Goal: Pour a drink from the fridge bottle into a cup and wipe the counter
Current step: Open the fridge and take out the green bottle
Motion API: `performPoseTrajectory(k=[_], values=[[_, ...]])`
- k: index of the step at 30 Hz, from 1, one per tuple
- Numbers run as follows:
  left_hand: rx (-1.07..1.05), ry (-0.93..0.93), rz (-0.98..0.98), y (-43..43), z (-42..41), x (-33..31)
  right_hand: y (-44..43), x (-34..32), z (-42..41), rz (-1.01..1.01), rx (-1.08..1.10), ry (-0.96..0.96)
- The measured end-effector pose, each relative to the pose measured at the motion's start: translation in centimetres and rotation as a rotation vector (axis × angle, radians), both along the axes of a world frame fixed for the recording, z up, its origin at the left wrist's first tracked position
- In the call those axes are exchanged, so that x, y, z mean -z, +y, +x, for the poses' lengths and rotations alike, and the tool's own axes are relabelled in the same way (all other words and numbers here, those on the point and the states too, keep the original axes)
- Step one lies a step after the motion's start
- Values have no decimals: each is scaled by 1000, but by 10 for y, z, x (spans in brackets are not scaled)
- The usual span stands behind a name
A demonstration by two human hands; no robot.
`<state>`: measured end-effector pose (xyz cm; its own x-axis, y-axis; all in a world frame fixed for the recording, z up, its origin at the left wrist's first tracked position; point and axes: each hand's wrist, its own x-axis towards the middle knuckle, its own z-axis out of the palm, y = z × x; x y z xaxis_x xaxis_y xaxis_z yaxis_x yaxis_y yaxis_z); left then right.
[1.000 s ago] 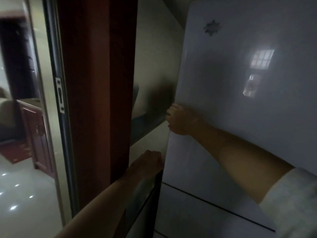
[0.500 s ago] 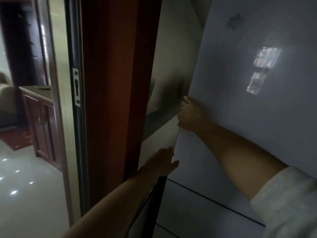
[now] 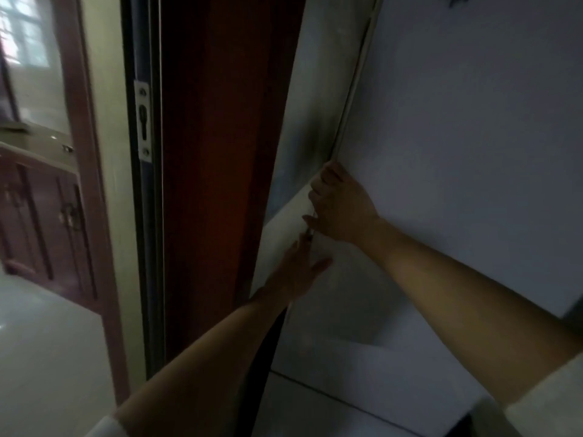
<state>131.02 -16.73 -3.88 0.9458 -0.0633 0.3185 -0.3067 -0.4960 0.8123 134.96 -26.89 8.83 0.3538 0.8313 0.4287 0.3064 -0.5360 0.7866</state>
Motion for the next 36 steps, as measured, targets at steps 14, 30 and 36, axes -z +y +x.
performPoseTrajectory(k=[14, 30, 36], values=[[35, -87, 262, -10, -130, -1, -26, 8, -156, 174, -55, 17], [60, -358, 435, -109, -301, 9, -141, 23, -346, 266, 28, -21], [303, -365, 432, -108, -300, -8, -161, 30, -383, 268, 304, -22]])
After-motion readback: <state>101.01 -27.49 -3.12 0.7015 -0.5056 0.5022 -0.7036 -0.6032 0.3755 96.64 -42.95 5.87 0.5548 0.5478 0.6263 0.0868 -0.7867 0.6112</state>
